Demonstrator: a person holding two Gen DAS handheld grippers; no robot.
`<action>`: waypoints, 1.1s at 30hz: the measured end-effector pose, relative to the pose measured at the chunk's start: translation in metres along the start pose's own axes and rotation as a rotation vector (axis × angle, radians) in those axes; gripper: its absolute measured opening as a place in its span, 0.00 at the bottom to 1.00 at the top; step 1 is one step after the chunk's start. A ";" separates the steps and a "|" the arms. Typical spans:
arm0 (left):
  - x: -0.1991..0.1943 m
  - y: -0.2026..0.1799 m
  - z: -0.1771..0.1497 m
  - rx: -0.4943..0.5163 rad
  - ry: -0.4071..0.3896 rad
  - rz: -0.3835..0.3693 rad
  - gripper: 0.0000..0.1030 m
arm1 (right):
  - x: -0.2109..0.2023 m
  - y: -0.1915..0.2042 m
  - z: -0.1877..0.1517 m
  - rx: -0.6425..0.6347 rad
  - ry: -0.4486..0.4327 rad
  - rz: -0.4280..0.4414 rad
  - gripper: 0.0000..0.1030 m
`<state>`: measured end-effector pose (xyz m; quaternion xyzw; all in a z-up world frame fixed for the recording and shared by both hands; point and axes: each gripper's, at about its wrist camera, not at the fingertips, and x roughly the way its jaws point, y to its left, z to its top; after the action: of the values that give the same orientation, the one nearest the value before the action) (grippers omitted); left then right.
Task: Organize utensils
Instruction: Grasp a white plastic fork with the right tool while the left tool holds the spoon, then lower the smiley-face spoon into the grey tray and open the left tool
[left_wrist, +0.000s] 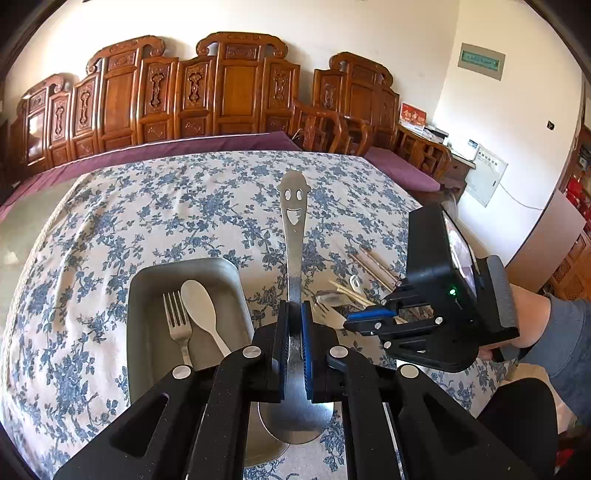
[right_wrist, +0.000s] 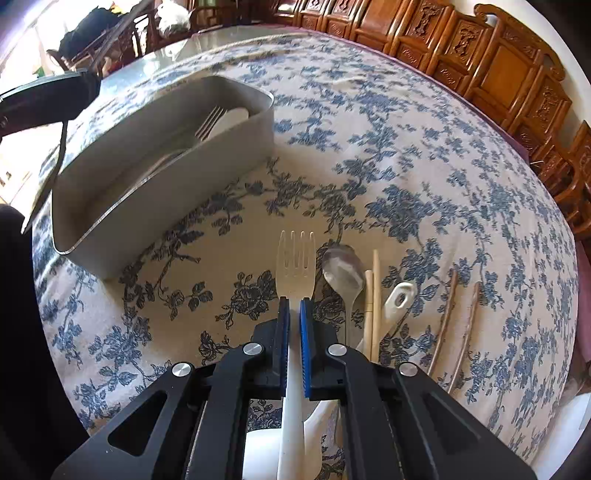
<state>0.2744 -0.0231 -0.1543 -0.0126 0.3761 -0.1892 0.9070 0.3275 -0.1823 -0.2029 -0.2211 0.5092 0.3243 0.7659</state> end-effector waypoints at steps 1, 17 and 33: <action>-0.001 0.000 0.000 0.001 -0.002 0.000 0.05 | -0.002 0.000 0.000 0.003 -0.007 0.002 0.07; 0.003 0.052 -0.011 -0.068 0.073 0.095 0.05 | -0.071 0.021 0.043 0.075 -0.195 0.010 0.07; 0.065 0.086 -0.036 -0.139 0.266 0.185 0.05 | -0.071 0.036 0.060 0.153 -0.236 0.044 0.07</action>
<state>0.3200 0.0383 -0.2381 -0.0155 0.5046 -0.0785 0.8596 0.3207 -0.1370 -0.1151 -0.1114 0.4437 0.3249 0.8278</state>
